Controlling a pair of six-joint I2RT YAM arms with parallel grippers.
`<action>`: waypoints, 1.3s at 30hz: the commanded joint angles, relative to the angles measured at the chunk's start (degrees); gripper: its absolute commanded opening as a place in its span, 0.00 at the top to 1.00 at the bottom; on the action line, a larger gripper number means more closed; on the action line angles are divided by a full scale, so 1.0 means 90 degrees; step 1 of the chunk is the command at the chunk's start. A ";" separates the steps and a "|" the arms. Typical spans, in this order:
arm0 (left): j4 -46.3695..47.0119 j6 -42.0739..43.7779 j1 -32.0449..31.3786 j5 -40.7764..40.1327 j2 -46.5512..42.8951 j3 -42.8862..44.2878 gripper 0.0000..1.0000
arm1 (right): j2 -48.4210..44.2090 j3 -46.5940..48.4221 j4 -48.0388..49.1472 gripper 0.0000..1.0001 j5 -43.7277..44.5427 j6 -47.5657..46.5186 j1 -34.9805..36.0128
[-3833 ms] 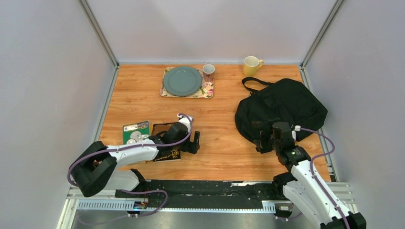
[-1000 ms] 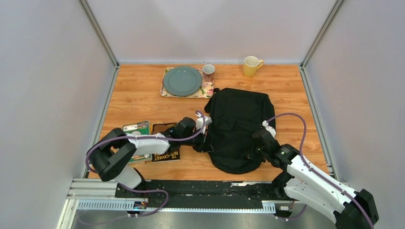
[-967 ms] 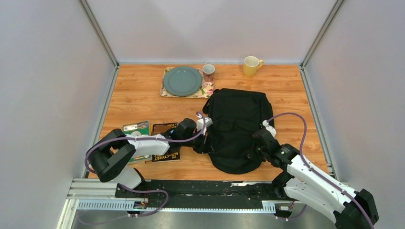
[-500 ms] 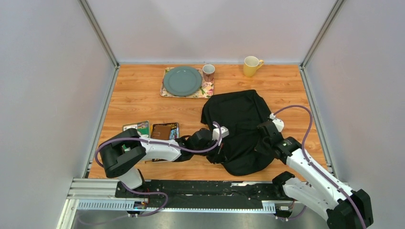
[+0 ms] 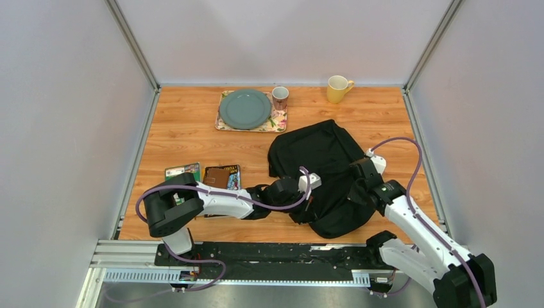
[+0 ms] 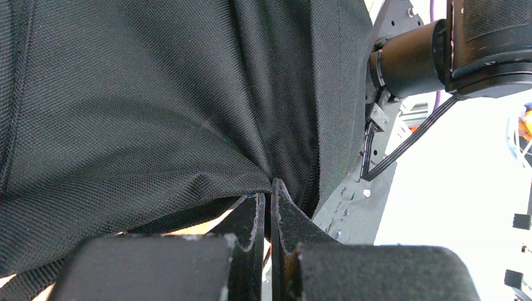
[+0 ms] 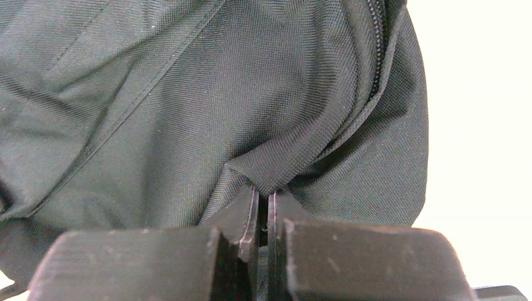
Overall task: Pack the student bag
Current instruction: Move the student bag to the center of the board.
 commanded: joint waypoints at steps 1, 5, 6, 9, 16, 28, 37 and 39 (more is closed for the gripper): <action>-0.0568 0.0246 -0.0495 0.0990 0.0218 0.0448 1.00 | 0.0486 0.0547 0.1173 1.00 0.0837 -0.0495 -0.0238; -0.0997 0.0394 -0.0788 0.0815 0.0443 0.0850 1.00 | 0.0838 0.0811 0.1232 1.00 0.0769 -0.0760 -0.0413; -0.0804 0.0336 -0.0808 0.0862 0.0482 0.0850 1.00 | 0.0906 0.0850 0.1222 1.00 0.0778 -0.0789 -0.0433; -0.0811 0.0267 -0.0827 0.0971 0.0551 0.0977 1.00 | 0.0878 0.0900 0.1203 1.00 0.0798 -0.0857 -0.0589; -0.1281 0.0345 -0.0564 -0.0699 -0.0063 0.0549 1.00 | 0.1324 0.0958 0.2217 1.00 -0.0578 -0.1238 -0.0746; -0.1456 0.0765 -0.0349 -0.0113 -0.0307 0.0364 0.37 | 0.3309 0.2208 0.2316 0.95 -0.0688 -0.2313 -0.0765; -0.1476 0.0384 0.0051 -0.2074 -0.2045 -0.0809 0.21 | 0.1809 0.2101 0.1634 0.35 -0.0492 -0.1825 -0.1019; -0.1544 0.0268 0.0402 -0.2232 -0.2261 -0.0897 0.21 | 0.1417 0.2052 0.1350 0.32 -0.0579 -0.1495 -0.1088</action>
